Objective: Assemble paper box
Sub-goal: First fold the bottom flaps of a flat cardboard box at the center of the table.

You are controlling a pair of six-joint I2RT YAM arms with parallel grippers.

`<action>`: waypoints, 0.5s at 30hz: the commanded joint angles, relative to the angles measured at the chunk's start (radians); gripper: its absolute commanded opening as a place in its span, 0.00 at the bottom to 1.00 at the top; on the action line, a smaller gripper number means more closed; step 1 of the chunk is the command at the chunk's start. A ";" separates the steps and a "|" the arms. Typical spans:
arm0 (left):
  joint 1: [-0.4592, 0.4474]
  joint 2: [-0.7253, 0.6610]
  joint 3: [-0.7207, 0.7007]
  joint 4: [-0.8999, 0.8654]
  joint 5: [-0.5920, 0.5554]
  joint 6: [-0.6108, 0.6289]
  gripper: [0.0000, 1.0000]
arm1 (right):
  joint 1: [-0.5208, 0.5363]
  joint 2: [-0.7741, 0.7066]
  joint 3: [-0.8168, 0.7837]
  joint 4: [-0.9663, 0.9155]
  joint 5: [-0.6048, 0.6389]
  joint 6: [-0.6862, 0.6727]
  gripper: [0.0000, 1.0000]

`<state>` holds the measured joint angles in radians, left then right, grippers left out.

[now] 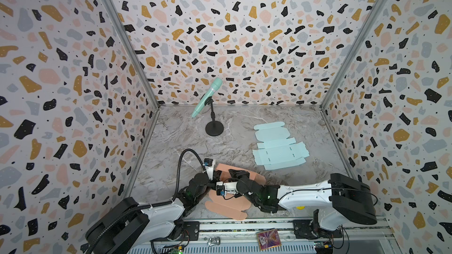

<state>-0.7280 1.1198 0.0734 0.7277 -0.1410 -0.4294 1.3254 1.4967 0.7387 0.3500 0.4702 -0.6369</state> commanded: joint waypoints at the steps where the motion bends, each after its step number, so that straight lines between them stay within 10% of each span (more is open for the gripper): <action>1: -0.004 -0.016 -0.002 0.048 -0.019 0.005 0.12 | 0.009 -0.135 0.051 -0.119 -0.145 0.263 0.57; 8: -0.003 -0.044 0.009 0.021 -0.035 0.017 0.13 | -0.051 -0.302 0.082 -0.169 -0.350 0.516 0.66; 15: -0.004 -0.036 0.037 0.004 -0.042 0.027 0.15 | -0.406 -0.251 0.226 -0.243 -0.744 0.780 0.64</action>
<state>-0.7288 1.0843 0.0780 0.7109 -0.1665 -0.4229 0.9932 1.2118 0.8856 0.1822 -0.0685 -0.0105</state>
